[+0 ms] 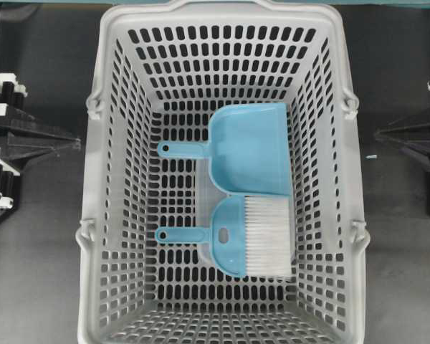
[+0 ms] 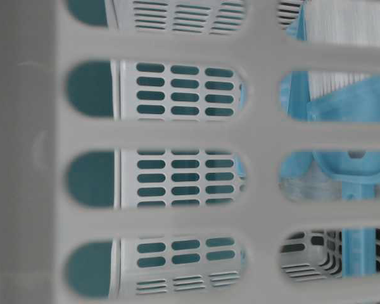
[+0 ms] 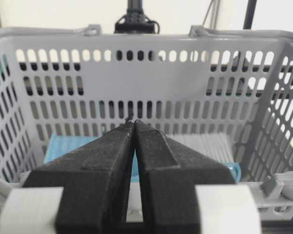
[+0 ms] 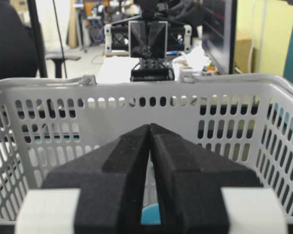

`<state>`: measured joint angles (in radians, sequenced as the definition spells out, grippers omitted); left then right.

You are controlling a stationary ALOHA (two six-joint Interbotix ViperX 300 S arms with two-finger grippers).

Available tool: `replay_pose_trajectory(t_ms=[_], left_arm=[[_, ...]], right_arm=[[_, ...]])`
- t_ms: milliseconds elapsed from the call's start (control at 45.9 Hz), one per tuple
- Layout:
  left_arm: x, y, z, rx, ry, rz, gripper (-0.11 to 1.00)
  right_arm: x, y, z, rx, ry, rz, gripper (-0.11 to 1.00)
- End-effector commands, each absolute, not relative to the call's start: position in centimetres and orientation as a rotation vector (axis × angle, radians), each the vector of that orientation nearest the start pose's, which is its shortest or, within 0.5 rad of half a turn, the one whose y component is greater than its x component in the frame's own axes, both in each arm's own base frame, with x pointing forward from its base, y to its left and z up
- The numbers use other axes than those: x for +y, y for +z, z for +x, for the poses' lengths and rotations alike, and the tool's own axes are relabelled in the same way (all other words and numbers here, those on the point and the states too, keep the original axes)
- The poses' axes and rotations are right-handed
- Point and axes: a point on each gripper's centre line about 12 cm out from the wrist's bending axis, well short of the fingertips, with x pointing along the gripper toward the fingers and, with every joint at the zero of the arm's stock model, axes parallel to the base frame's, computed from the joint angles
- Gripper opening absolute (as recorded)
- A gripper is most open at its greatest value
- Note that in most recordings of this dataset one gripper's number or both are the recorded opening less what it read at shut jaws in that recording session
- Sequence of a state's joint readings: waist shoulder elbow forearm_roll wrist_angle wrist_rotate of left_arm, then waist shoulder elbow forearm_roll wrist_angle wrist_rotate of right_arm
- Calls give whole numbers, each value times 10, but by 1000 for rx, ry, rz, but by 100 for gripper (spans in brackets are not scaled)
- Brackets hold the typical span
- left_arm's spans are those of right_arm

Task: Pick up the hand brush from the shopping basket with the left arm.
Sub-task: 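Move the left gripper from rest toward the basket's left side, then lower the open left gripper into the basket over the blue hand brush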

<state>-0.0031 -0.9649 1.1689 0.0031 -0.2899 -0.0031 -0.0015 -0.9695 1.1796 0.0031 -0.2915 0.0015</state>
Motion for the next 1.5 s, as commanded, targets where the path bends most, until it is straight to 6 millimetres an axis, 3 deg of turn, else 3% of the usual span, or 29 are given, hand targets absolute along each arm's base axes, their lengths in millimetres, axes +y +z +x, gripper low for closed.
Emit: replay_pose_trajectory(t_ms=[0,87,305,654,741,980,1046,1176,1264,1481], left_arm=[[-1,313,204,-74,-7,39,6],[0,325,208,-11,-3,38,0],[-2,356,230,190,-6,42,0],[-9,366,280,550,-28,56,0],[-9,368,291,568,-27,59,0],[-10,364,319,651,-21,50,0],[-10,360,324,705,-17,45,0],[-10,355,335,786,-10,34,1],[-12,352,344,824,-6,19,15],[-37,327,370,917,-24,-29,79]], right_arm=[[-1,299,201,-92,-4,14,0],[-1,296,201,-66,-8,44,0],[-1,300,206,57,-7,58,0],[0,299,209,278,-5,37,2],[0,300,209,276,-5,37,17],[0,297,210,291,0,6,78],[0,298,210,284,0,3,83],[0,301,209,262,-1,4,80],[0,301,209,261,-2,2,80],[0,297,207,293,-1,9,80]])
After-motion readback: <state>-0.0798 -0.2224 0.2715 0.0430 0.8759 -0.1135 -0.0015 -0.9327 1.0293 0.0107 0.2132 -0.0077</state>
